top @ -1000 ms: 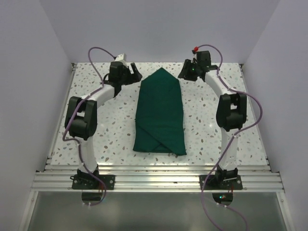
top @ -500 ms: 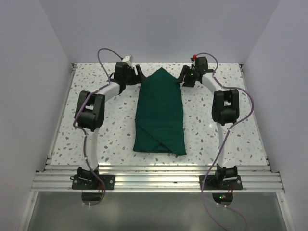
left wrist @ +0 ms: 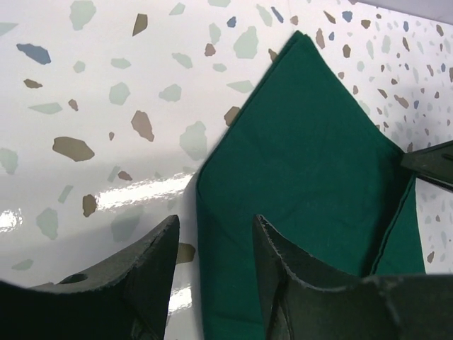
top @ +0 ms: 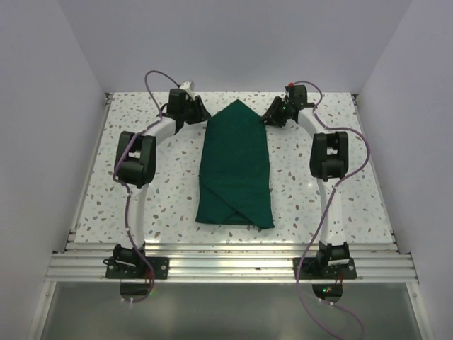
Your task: Prepare the surgical pack
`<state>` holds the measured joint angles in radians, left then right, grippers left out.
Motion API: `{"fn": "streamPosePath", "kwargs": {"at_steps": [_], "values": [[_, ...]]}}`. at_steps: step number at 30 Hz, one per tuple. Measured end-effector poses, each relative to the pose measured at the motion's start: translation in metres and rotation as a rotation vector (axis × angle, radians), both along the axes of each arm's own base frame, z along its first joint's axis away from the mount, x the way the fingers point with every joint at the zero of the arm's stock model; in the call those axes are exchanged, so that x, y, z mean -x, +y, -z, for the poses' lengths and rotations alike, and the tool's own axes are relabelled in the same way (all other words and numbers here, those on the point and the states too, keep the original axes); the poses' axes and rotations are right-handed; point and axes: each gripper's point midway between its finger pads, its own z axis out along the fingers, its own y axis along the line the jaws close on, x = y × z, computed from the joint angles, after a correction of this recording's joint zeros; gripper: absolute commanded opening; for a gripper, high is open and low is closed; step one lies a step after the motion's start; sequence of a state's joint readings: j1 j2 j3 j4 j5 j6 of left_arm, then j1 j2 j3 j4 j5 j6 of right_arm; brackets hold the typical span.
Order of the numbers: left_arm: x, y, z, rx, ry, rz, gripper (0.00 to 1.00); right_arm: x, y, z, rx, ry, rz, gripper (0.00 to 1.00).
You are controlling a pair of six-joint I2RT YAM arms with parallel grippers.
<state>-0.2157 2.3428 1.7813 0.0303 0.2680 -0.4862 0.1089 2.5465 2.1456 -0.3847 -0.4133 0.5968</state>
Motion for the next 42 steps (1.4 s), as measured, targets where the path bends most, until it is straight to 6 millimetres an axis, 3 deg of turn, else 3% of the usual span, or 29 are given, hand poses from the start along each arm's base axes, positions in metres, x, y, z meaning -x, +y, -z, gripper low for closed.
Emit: {"fn": "streamPosePath", "kwargs": {"at_steps": [3, 5, 10, 20, 25, 35, 42], "values": [[0.000, 0.006, 0.010, 0.005, 0.030, 0.003, 0.53, -0.003, -0.003, -0.001, -0.008, 0.002, 0.016, 0.41], [0.002, 0.008, 0.015, 0.008, 0.051, 0.009, 0.62, -0.004, -0.006, -0.001, -0.011, 0.003, 0.024, 0.41], [0.008, 0.008, 0.021, 0.005, 0.082, 0.024, 0.65, -0.005, -0.007, 0.000, -0.015, 0.006, 0.029, 0.41], [0.000, 0.006, 0.031, 0.002, 0.121, 0.025, 0.52, -0.005, -0.008, 0.001, -0.024, 0.009, 0.033, 0.35], [-0.012, 0.003, 0.031, 0.015, 0.139, 0.017, 0.49, -0.006, -0.008, 0.001, -0.025, 0.010, 0.035, 0.32], [-0.015, -0.001, 0.034, 0.015, 0.174, 0.009, 0.44, -0.005, -0.007, 0.002, -0.033, 0.019, 0.043, 0.28], [-0.012, -0.006, 0.038, -0.035, 0.181, -0.011, 0.29, -0.004, -0.005, 0.003, -0.033, 0.021, 0.040, 0.26]]}}
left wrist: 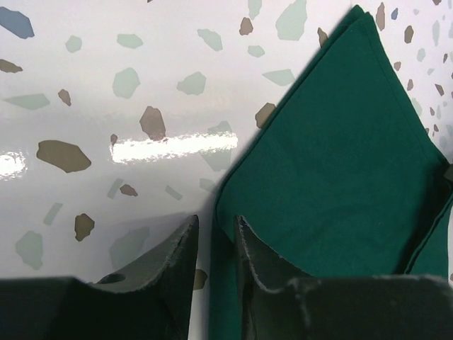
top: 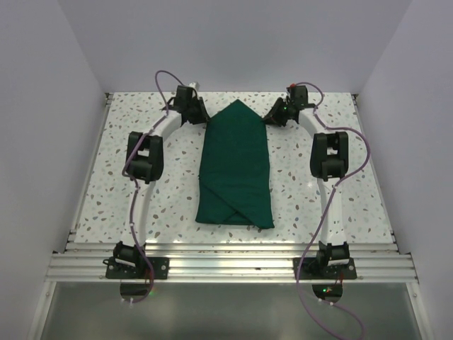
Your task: Prepare the surgical pack
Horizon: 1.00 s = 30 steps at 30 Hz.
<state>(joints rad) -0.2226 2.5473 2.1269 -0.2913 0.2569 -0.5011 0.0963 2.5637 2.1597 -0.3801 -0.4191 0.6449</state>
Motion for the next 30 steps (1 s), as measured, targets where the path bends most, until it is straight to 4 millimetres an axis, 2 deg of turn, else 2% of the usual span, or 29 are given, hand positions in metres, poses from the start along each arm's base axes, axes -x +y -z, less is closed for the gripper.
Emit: {"fn": "streamPosePath", "kwargs": {"at_steps": [1, 3, 4, 5, 8, 9, 10, 25, 30], "values": [[0.001, 0.000, 0.000, -0.011, 0.002, -0.003, 0.22, 0.000, 0.000, 0.000, 0.000, 0.000, 0.000, 0.26], [0.003, 0.000, 0.002, -0.031, 0.011, -0.007, 0.14, 0.000, 0.001, 0.000, 0.000, 0.000, -0.001, 0.23], [0.004, 0.000, 0.003, -0.036, 0.015, -0.008, 0.01, 0.000, 0.001, 0.000, 0.000, 0.000, -0.001, 0.22], [0.004, 0.000, 0.004, -0.042, 0.018, -0.013, 0.00, 0.000, 0.001, 0.000, 0.001, 0.000, -0.001, 0.22], [0.005, 0.000, 0.004, -0.050, 0.020, -0.012, 0.00, 0.000, 0.001, 0.000, 0.001, 0.001, -0.002, 0.12], [0.005, 0.000, 0.004, -0.050, 0.020, -0.012, 0.00, 0.000, 0.001, 0.000, 0.001, 0.001, -0.002, 0.04], [0.005, 0.000, 0.004, -0.050, 0.021, -0.012, 0.00, 0.001, 0.001, 0.000, 0.001, 0.002, -0.001, 0.01], [0.009, 0.004, -0.001, -0.045, 0.017, -0.014, 0.00, 0.000, 0.002, -0.001, -0.012, 0.000, 0.007, 0.00], [0.015, 0.007, -0.024, -0.035, -0.014, -0.018, 0.00, 0.006, 0.002, -0.008, -0.020, -0.007, 0.011, 0.00]]}}
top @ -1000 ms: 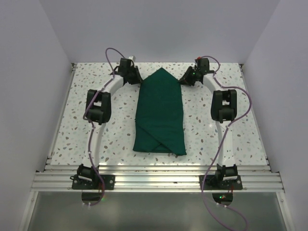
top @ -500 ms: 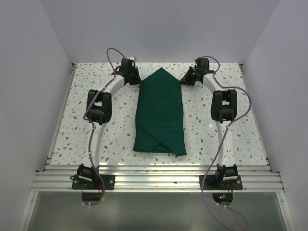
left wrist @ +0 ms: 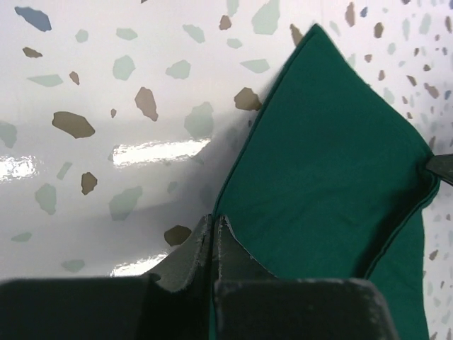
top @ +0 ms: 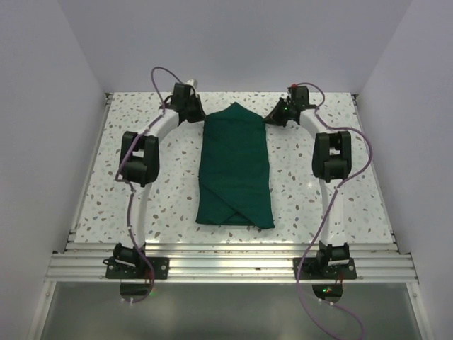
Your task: Prepare the surgical pack
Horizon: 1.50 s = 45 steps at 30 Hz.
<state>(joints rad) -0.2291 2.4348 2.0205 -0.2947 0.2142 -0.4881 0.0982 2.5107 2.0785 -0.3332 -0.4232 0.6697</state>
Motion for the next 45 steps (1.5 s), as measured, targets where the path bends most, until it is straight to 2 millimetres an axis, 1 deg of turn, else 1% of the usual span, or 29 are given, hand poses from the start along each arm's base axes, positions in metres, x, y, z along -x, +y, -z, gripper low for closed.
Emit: {"fn": "streamPosePath", "kwargs": {"at_steps": [3, 6, 8, 11, 13, 18, 22, 25, 26, 29, 30, 32, 34, 40, 42, 45], "values": [[0.002, -0.001, -0.020, 0.014, -0.032, 0.006, 0.00, 0.005, 0.001, -0.014, -0.010, -0.016, -0.007, 0.00], [0.007, -0.002, -0.038, 0.026, -0.059, 0.011, 0.00, 0.009, 0.002, -0.032, -0.017, -0.041, -0.012, 0.00], [0.009, -0.002, -0.047, 0.034, -0.072, 0.011, 0.00, 0.012, 0.002, -0.046, -0.024, -0.058, -0.017, 0.00], [0.020, 0.001, -0.056, 0.038, -0.075, 0.011, 0.00, 0.020, 0.004, -0.068, -0.037, -0.081, -0.031, 0.00], [0.032, 0.003, -0.062, 0.037, -0.068, 0.010, 0.00, 0.029, 0.004, -0.080, -0.041, -0.089, -0.036, 0.00], [0.057, 0.009, -0.088, 0.047, -0.085, 0.007, 0.00, 0.061, 0.005, -0.111, -0.056, -0.093, -0.054, 0.00], [0.080, 0.011, -0.118, 0.065, -0.111, 0.011, 0.00, 0.089, 0.006, -0.140, -0.075, -0.114, -0.070, 0.00], [0.101, 0.010, -0.146, 0.073, -0.147, 0.023, 0.00, 0.112, 0.007, -0.160, -0.080, -0.129, -0.078, 0.00], [0.107, 0.009, -0.152, 0.075, -0.156, 0.027, 0.00, 0.121, 0.006, -0.166, -0.082, -0.130, -0.081, 0.00], [0.136, 0.007, -0.174, 0.082, -0.183, 0.044, 0.00, 0.148, 0.007, -0.183, -0.081, -0.131, -0.093, 0.00], [0.144, 0.005, -0.178, 0.084, -0.185, 0.053, 0.00, 0.157, 0.006, -0.188, -0.080, -0.133, -0.096, 0.00], [0.161, 0.004, -0.186, 0.090, -0.195, 0.067, 0.00, 0.179, 0.006, -0.194, -0.079, -0.135, -0.103, 0.00], [0.180, 0.004, -0.188, 0.092, -0.189, 0.076, 0.00, 0.202, 0.006, -0.197, -0.077, -0.125, -0.110, 0.00], [0.238, 0.006, -0.176, 0.118, -0.147, 0.086, 0.00, 0.270, 0.012, -0.190, -0.061, -0.071, -0.142, 0.00], [0.252, 0.005, -0.176, 0.124, -0.145, 0.095, 0.00, 0.286, 0.011, -0.188, -0.054, -0.054, -0.145, 0.00], [0.273, -0.004, -0.176, 0.139, -0.144, 0.118, 0.00, 0.308, 0.005, -0.183, -0.038, -0.029, -0.143, 0.00]]}}
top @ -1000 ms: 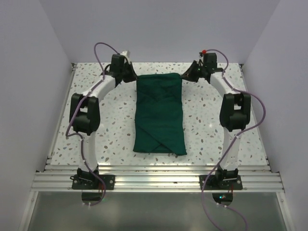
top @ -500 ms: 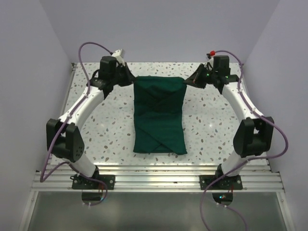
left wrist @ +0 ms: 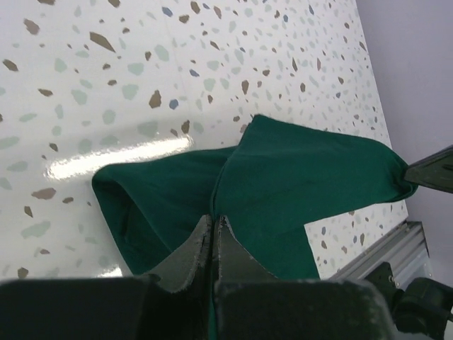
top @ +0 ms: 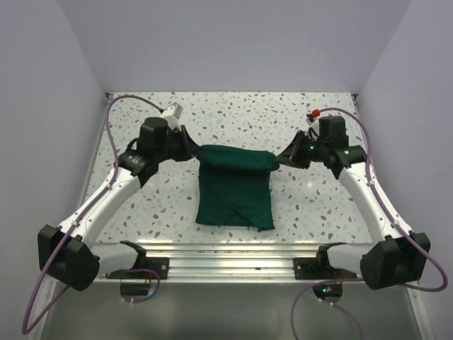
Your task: Prepare the surgical pack
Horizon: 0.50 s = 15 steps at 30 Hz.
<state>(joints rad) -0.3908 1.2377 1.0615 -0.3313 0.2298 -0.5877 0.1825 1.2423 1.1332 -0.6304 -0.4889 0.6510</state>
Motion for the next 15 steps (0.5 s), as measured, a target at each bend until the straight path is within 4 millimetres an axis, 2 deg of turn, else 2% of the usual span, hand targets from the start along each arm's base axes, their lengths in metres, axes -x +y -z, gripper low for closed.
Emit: {"fn": "streamPosePath", "kwargs": {"at_steps": [7, 11, 15], "values": [[0.056, -0.016, 0.022, -0.002, 0.059, 0.064, 0.00, 0.046, -0.005, 0.026, 0.018, 0.088, -0.004, 0.00], [0.081, -0.007, 0.049, -0.018, 0.114, 0.064, 0.00, 0.062, -0.005, 0.043, 0.035, 0.142, -0.014, 0.00], [0.097, 0.001, 0.074, -0.044, 0.179, 0.059, 0.00, 0.087, -0.007, 0.065, 0.044, 0.208, -0.005, 0.00]]}}
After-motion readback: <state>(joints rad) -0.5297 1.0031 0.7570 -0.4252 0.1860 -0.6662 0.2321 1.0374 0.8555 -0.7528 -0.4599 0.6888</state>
